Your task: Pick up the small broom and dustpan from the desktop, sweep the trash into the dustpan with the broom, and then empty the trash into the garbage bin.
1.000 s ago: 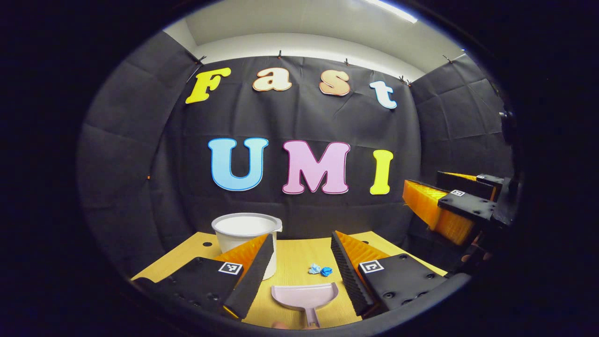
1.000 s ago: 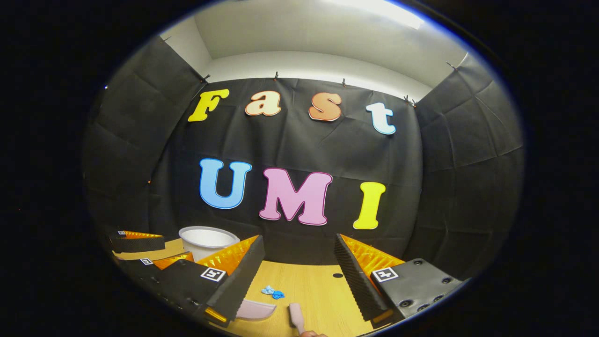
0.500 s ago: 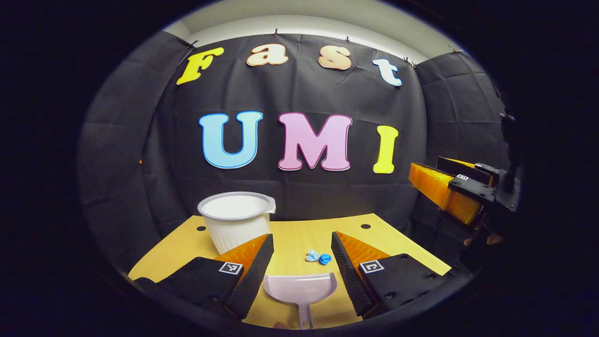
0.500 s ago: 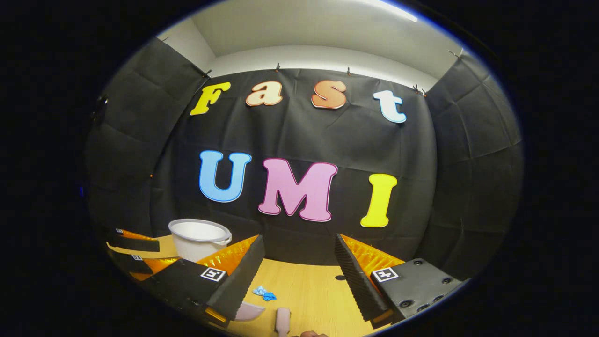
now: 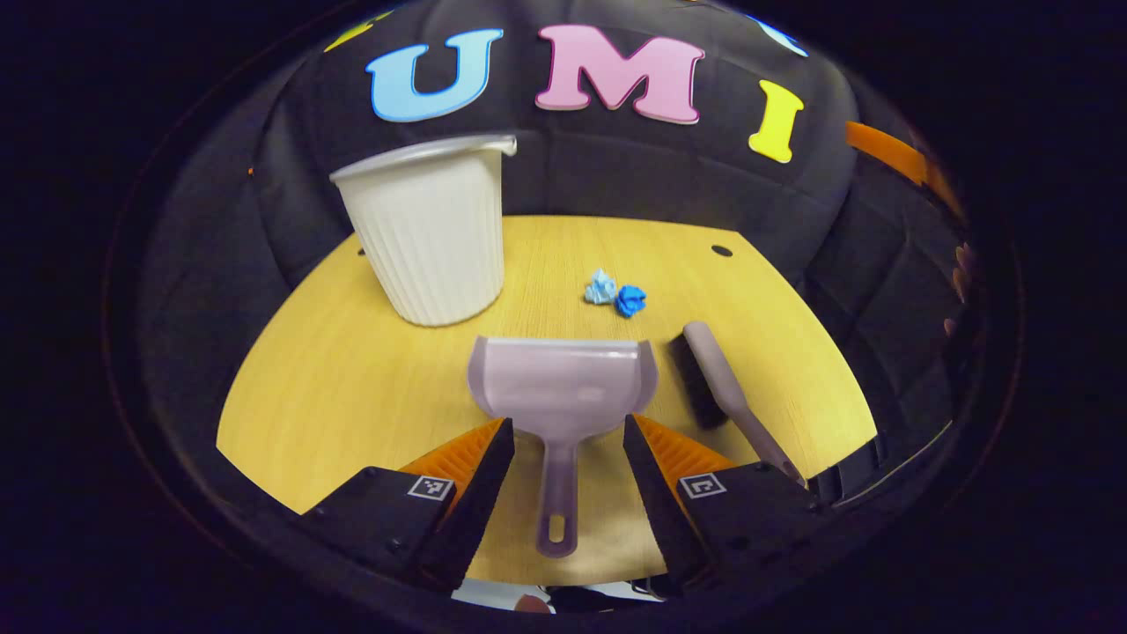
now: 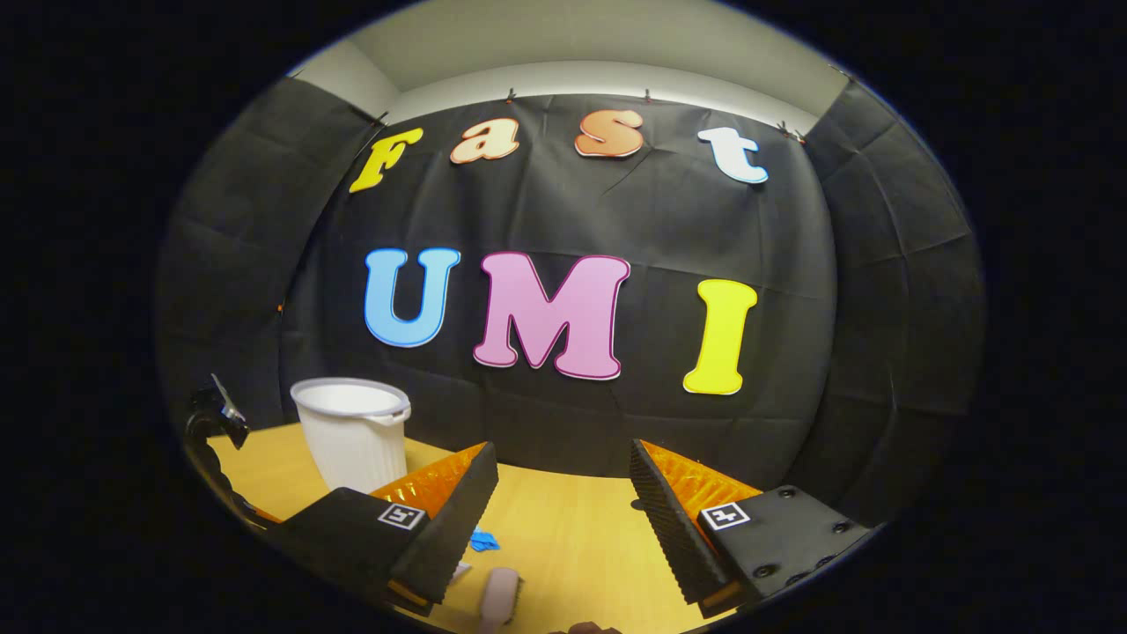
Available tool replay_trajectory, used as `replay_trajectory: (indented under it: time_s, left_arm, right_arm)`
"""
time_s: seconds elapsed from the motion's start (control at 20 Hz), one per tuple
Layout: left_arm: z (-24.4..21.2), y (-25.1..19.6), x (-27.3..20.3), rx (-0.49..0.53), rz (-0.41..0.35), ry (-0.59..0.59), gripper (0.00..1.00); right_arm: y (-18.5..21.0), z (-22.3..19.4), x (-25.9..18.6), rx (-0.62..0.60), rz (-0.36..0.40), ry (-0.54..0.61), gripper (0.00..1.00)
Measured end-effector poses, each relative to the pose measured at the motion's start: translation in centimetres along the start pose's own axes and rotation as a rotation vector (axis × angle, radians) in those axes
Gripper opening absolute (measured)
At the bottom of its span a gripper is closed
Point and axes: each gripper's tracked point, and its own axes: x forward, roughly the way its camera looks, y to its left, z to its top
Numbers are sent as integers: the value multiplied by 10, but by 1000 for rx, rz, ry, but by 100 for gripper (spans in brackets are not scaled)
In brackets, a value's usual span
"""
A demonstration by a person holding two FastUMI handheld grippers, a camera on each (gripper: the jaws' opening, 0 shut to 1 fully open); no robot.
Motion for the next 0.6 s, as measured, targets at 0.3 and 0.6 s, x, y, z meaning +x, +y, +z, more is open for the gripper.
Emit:
replay_trajectory:
  time_s: [0.3, 0.6]
  left_arm:
    - [-21, 13, 51, -40, 84, 263, 76]
    - [-20, 18, 71, -19, 146, 443, 75]
  right_arm:
    - [-2, -51, 6, -21, 72, 105, 97]
    - [15, -88, -4, -39, 178, 215, 97]
